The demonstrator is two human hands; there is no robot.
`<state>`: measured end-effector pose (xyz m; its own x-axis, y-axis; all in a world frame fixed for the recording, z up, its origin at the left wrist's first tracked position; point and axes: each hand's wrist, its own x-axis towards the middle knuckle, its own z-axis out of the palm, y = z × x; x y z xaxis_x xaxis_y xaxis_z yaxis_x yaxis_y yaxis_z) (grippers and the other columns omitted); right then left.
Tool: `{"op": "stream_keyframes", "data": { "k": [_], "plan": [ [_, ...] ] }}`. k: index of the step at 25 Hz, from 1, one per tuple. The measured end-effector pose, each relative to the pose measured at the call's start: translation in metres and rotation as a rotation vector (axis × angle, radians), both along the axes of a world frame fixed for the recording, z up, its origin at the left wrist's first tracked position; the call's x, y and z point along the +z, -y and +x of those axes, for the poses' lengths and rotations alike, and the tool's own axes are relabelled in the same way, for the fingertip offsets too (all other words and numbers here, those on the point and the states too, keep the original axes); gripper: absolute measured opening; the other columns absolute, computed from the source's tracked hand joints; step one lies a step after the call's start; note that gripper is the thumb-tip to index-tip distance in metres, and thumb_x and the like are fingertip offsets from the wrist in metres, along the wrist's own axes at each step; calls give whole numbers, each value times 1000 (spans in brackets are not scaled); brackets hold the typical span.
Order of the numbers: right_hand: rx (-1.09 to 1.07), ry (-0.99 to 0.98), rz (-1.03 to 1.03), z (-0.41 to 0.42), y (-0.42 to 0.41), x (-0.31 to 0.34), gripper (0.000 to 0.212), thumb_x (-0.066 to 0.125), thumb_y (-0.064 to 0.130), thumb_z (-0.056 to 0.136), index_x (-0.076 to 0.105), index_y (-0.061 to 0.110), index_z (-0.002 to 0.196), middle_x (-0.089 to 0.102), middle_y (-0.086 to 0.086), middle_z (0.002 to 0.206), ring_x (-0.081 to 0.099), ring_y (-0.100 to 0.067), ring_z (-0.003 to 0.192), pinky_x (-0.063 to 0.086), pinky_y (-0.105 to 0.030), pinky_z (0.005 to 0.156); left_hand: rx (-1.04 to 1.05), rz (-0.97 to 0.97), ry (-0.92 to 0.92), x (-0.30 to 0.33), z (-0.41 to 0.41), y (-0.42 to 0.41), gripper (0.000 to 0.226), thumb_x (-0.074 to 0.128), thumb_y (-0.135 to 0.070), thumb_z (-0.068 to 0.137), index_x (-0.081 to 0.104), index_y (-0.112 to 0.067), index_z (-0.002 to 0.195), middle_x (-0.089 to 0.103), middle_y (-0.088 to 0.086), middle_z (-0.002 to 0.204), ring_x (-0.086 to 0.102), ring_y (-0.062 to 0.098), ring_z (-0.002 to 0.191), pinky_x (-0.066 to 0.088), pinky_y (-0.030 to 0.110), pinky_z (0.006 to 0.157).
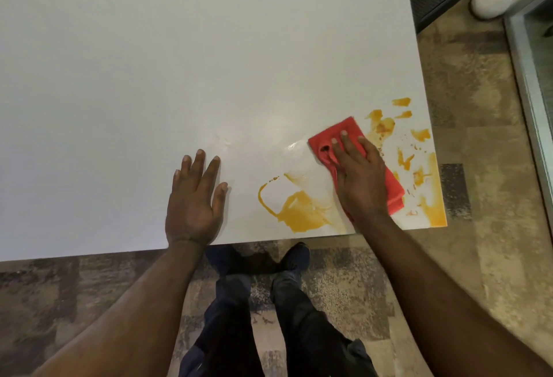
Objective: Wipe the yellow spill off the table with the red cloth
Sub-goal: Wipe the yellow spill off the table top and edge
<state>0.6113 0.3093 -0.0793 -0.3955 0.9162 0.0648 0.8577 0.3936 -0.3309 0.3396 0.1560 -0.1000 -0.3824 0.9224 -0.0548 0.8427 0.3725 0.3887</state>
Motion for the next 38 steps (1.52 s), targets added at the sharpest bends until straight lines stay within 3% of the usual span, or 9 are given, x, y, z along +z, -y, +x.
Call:
{"op": "stream_keyframes", "data": {
  "k": [5, 9, 11, 14, 17, 22, 28, 32, 38],
  "plan": [
    [200, 196, -166, -65, 7, -13, 47, 30, 27, 106, 29, 20, 152, 22, -2, 162, 15, -23, 150, 17, -44, 118, -2, 2, -9, 1, 1, 0, 55, 31, -42, 101, 40, -19, 150, 26, 6, 162, 17, 29, 152, 12, 42, 121],
    [217, 89, -138, -27, 47, -5, 51, 62, 26, 93, 49, 22, 142, 43, -1, 153, 37, -34, 140, 39, -53, 104, 3, 5, -13, 2, 1, 0, 55, 31, -42, 101, 39, -20, 150, 26, 5, 162, 15, 26, 152, 10, 39, 121],
    [96, 86, -133, -8, 36, 0, 50, 61, 24, 93, 50, 21, 142, 44, -1, 152, 36, -35, 140, 39, -55, 104, 7, 6, -10, 1, 1, 0, 55, 31, -43, 101, 39, -20, 151, 25, 3, 162, 14, 25, 152, 8, 37, 121],
    [-84, 138, -142, -30, -2, 0, 46, 42, 29, 102, 41, 21, 147, 33, -1, 158, 25, -30, 145, 27, -50, 112, 6, 13, -10, 1, 1, 0, 55, 32, -42, 101, 39, -20, 150, 25, 3, 162, 15, 25, 152, 7, 34, 121],
    [139, 241, -204, -79, 6, -10, 50, 23, 24, 105, 19, 27, 155, 11, 3, 165, 6, -21, 151, 17, -45, 117, 7, 8, -13, 1, 1, 0, 55, 31, -42, 101, 39, -20, 150, 26, 4, 162, 16, 27, 152, 10, 39, 122],
    [293, 54, -144, -71, 84, -5, 55, 67, 23, 90, 48, 25, 141, 42, 1, 153, 37, -32, 140, 40, -53, 102, 7, -3, -22, 1, 1, 0, 55, 28, -45, 101, 36, -23, 152, 23, 2, 163, 13, 24, 153, 9, 37, 122],
    [-51, 100, -79, -44, 26, -4, 46, 50, 28, 98, 47, 21, 143, 40, -4, 154, 33, -35, 141, 34, -53, 108, 1, -11, -32, 0, 1, 0, 57, 28, -46, 101, 34, -23, 152, 20, -1, 163, 11, 21, 152, 9, 37, 122],
    [113, 181, -185, -94, 34, -8, 50, 31, 28, 105, 22, 27, 154, 15, -1, 164, 12, -30, 150, 22, -51, 115, 21, -17, -8, 1, 1, 0, 60, 27, -44, 101, 32, -16, 153, 24, 1, 163, 13, 21, 152, 7, 34, 123],
    [137, 143, -119, -54, 106, -4, 53, 46, 48, 97, 41, 30, 146, 34, 4, 157, 30, -29, 145, 36, -53, 106, 17, -13, 14, 7, 2, -1, 57, 29, -39, 101, 36, -13, 151, 25, 3, 163, 14, 24, 152, 10, 38, 123]
  ]
}}
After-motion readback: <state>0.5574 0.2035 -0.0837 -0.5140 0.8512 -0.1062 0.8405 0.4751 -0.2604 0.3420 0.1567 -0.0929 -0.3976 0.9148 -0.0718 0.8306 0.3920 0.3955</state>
